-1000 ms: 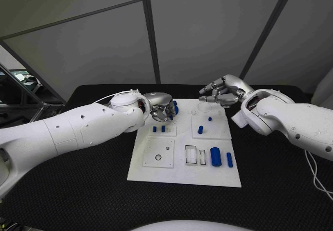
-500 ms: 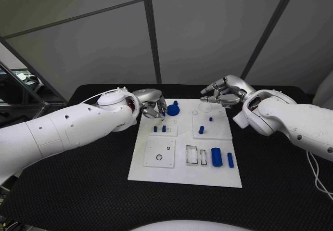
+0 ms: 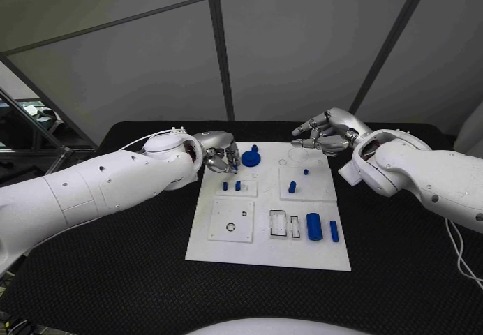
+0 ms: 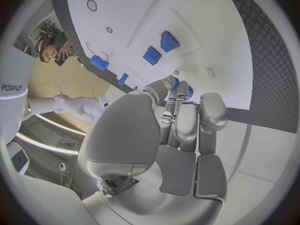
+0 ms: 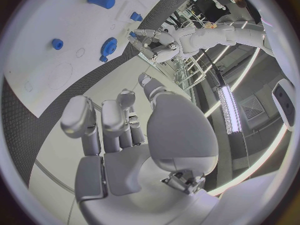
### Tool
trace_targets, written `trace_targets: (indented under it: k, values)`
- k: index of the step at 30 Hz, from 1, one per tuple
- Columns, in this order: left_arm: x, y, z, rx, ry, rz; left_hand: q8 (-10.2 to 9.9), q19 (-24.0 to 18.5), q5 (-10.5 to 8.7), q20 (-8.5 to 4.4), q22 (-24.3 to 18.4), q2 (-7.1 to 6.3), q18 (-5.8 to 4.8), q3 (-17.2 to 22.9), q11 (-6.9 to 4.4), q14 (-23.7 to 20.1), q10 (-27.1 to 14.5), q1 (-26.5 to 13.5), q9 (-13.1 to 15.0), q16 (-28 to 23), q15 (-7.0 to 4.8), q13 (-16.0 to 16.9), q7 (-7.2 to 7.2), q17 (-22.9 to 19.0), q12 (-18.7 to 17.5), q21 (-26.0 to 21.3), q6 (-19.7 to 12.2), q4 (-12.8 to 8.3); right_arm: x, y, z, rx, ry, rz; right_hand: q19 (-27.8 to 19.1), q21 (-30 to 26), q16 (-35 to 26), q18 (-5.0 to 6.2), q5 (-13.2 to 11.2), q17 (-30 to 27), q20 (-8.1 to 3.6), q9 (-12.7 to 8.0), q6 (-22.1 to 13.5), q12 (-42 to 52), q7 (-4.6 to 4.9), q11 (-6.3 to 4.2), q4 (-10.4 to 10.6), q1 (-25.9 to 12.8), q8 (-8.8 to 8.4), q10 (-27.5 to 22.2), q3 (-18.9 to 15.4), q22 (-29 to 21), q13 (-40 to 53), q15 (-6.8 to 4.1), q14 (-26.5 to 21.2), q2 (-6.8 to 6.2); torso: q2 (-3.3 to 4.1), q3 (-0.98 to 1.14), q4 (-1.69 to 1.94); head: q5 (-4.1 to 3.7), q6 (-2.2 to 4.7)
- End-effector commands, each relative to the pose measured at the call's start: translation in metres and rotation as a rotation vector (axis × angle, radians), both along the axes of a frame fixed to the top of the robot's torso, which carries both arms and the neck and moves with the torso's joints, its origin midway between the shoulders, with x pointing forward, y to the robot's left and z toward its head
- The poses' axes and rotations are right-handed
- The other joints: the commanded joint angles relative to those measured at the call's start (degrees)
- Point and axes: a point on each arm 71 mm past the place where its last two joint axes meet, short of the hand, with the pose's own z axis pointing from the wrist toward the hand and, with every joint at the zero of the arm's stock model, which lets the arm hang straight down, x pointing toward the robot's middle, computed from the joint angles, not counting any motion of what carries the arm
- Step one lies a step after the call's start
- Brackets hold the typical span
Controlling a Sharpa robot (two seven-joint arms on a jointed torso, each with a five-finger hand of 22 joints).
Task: Assemble the parts on the task board
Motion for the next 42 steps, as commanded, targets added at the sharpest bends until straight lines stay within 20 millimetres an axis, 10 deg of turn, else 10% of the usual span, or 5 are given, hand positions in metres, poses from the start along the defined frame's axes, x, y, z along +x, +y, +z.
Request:
trace_targets:
  k: [1,42]
  values:
    - [0.001,-0.001,-0.003,0.011,0.029,0.003,0.06,0.08,-0.29,0.01,-0.12,-0.01,-5.14,0.31,0.0,1.77,0.44,-0.54,-0.03,0.0,0.37,-0.06,-0.06,-0.03,-0.33,-0.08,0.44,0.0,0.0,0.001,0.001,0.001,-0.004,0.009,-0.1,-0.05,-0.05,0.44,0.18,0.07,-0.05,0.06,-0.27,0.29,0.16,-0.02,0.06,-0.28,-0.03,-0.06,0.32,0.06,0.06,0.0,-0.23,0.33,0.01,0.01,-0.06,0.0,-0.03]
    - [0.004,-0.002,-0.015,0.067,0.105,0.023,-0.51,-0.21,-3.13,0.21,-0.34,-0.75,-5.07,0.96,0.28,1.69,-0.45,-1.77,-1.28,-0.06,0.61,-0.54,0.11,-0.58,-1.11,-0.56,-2.44,0.05,0.0,0.002,0.001,0.001,-0.003,0.01,-0.1,-0.05,-0.05,0.44,0.18,0.07,-0.05,0.06,-0.27,0.29,0.16,-0.02,0.06,-0.28,-0.03,-0.06,0.32,0.06,0.06,0.0,-0.23,0.33,-0.01,0.02,0.0,-0.17,-0.15]
